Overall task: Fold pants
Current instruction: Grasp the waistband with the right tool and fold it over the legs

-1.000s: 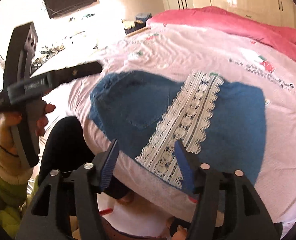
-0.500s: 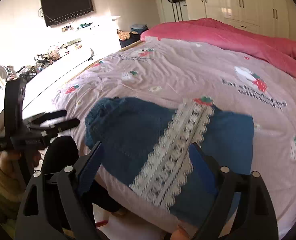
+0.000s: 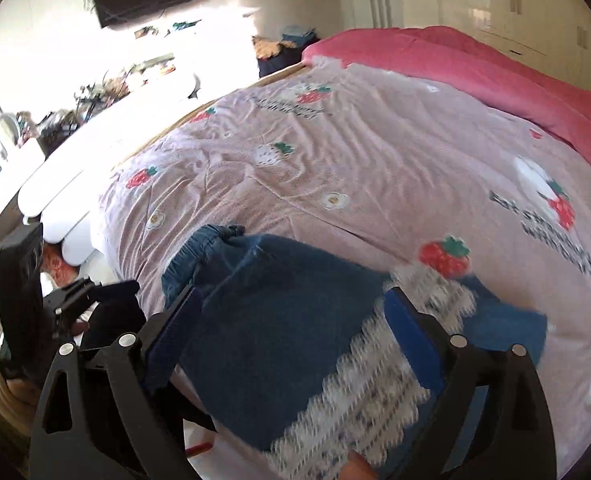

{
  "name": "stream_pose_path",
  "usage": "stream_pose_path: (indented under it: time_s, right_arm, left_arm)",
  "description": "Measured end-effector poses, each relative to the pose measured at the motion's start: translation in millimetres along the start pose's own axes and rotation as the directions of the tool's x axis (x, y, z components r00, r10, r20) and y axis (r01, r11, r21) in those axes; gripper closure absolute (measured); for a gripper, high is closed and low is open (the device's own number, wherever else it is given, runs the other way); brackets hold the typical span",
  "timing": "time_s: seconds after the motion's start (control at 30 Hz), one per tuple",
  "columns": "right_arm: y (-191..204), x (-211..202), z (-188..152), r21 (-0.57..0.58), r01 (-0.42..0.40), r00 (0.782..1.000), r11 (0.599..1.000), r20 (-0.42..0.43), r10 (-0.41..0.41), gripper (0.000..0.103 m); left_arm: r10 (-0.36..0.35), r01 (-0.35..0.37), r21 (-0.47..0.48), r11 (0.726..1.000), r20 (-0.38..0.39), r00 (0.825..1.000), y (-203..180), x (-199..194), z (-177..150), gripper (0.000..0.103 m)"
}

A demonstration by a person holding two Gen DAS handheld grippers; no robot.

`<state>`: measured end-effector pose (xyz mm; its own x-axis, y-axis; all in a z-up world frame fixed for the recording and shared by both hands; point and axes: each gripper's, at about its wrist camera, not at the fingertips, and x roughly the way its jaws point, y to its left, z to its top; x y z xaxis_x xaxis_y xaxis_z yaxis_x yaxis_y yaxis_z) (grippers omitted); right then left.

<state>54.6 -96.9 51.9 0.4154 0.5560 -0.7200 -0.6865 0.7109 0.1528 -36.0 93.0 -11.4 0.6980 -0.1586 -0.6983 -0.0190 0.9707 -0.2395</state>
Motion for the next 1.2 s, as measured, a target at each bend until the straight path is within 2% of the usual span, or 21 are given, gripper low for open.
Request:
stream_pose_path:
  time_s: [0.13,0.27,0.37,0.47,0.57,0.6,0.63,0.67,0.73,0.83,1.0,1.1,1.2]
  right_arm:
    - [14,30,23,-0.064,-0.058,0.997,0.996,-0.06,0.055,0.011]
    - [32,66,39,-0.152,-0.129,0.982,0.98,-0.158,0.105,0.011]
    - [42,94,45,-0.206,-0.144,0.97,0.968,-0.224,0.097,0.011]
    - [44,119,51,-0.209,-0.167,0.955,0.964,-0.278,0.106,0.011]
    - [46,138,55,-0.168,-0.228,0.93,0.959,-0.328,0.163,0.012]
    - [47,143,55,-0.152,-0.253,0.919,0.956,-0.346,0.188,0.017]
    - [47,150,53,-0.12,-0.28,0.902,0.953,-0.372,0.218,0.045]
    - [46,154,51,-0.099,-0.274,0.897,0.957,-0.385,0.217,0.053]
    - [42,153,51,-0.099,-0.268,0.901,0.958,-0.379,0.212,0.063]
    - [27,134,53,-0.027,-0.319,0.899,0.947,-0.327,0.293,0.073]
    - [14,92,54,0.001,-0.388,0.896,0.922,-0.235,0.378,0.074]
    - [9,71,55,-0.005,-0.405,0.897,0.914,-0.197,0.396,0.074]
    - [-4,51,55,0.001,-0.413,0.9,0.911,-0.154,0.408,0.074]
  left_arm:
    - [-0.036,0.035,-0.023,0.999,-0.015,0.999,0,7,-6,0.01]
    - [-0.075,0.073,-0.08,0.994,-0.017,0.997,5,14,-10,0.01]
    - [-0.092,0.089,-0.109,0.99,-0.019,0.996,9,16,-12,0.01]
    - [-0.111,0.109,-0.125,0.986,-0.01,0.994,12,16,-14,0.01]
    - [-0.126,0.124,-0.144,0.982,-0.006,0.992,16,18,-14,0.01]
    - [-0.128,0.126,-0.147,0.981,-0.004,0.992,16,18,-14,0.01]
    - [-0.128,0.127,-0.152,0.98,-0.001,0.992,17,19,-14,0.01]
    - [-0.133,0.131,-0.154,0.979,0.001,0.991,18,20,-14,0.01]
    - [-0.14,0.139,-0.159,0.977,0.006,0.99,19,21,-14,0.01]
    - [-0.157,0.159,-0.169,0.973,0.025,0.987,22,23,-11,0.013]
    - [-0.191,0.198,-0.182,0.963,0.057,0.98,25,26,-1,0.025]
    - [-0.234,0.245,-0.186,0.951,0.081,0.969,24,26,8,0.036]
    - [-0.263,0.276,-0.174,0.945,0.091,0.96,16,26,18,0.051]
